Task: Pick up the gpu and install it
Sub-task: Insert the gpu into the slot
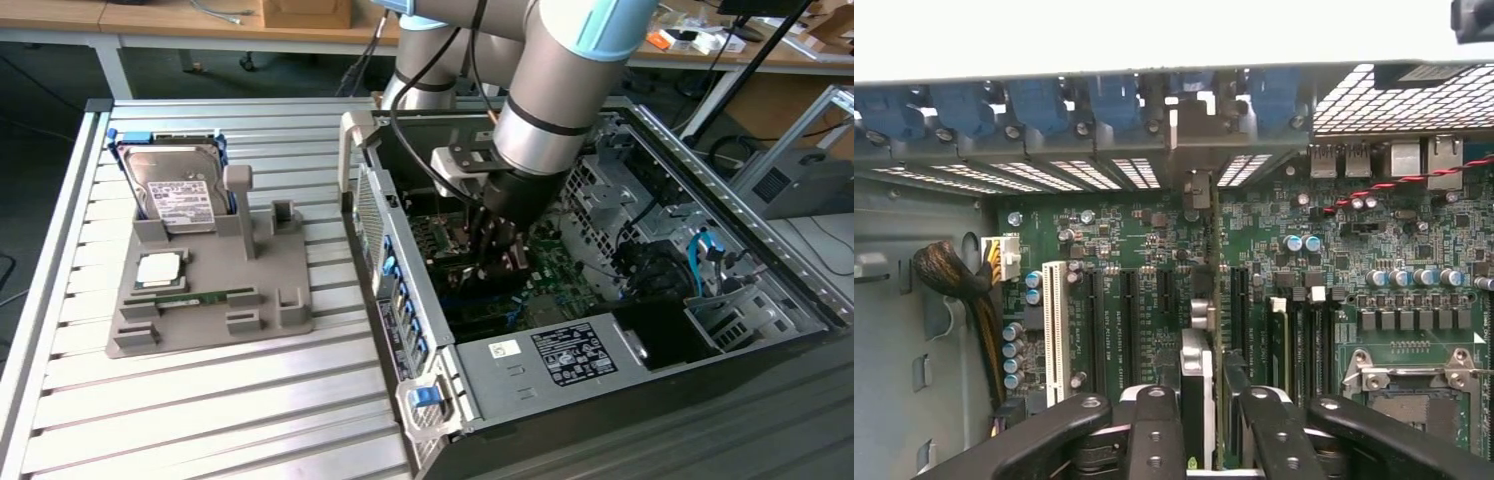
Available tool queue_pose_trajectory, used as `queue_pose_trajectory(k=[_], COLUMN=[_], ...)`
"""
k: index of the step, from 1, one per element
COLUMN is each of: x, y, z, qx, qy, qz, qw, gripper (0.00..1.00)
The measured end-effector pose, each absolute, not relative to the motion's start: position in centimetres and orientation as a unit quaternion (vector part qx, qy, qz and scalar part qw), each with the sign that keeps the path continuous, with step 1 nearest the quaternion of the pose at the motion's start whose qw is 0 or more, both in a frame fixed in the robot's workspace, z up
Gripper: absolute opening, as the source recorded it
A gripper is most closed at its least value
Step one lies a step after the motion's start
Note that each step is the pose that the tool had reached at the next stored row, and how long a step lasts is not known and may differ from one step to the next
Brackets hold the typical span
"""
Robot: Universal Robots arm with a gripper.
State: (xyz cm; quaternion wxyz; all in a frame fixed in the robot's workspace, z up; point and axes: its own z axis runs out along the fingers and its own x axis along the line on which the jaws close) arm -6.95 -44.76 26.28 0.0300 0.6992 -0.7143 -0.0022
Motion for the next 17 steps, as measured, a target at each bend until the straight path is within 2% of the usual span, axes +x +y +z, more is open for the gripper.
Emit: queue_pose_trajectory(k=[17], x=[-6.88], y=[-44.69], z=[26.02], qx=[0.699], qy=[-0.714], qz=[-0.002], qw=[0.032], gripper=[0.27])
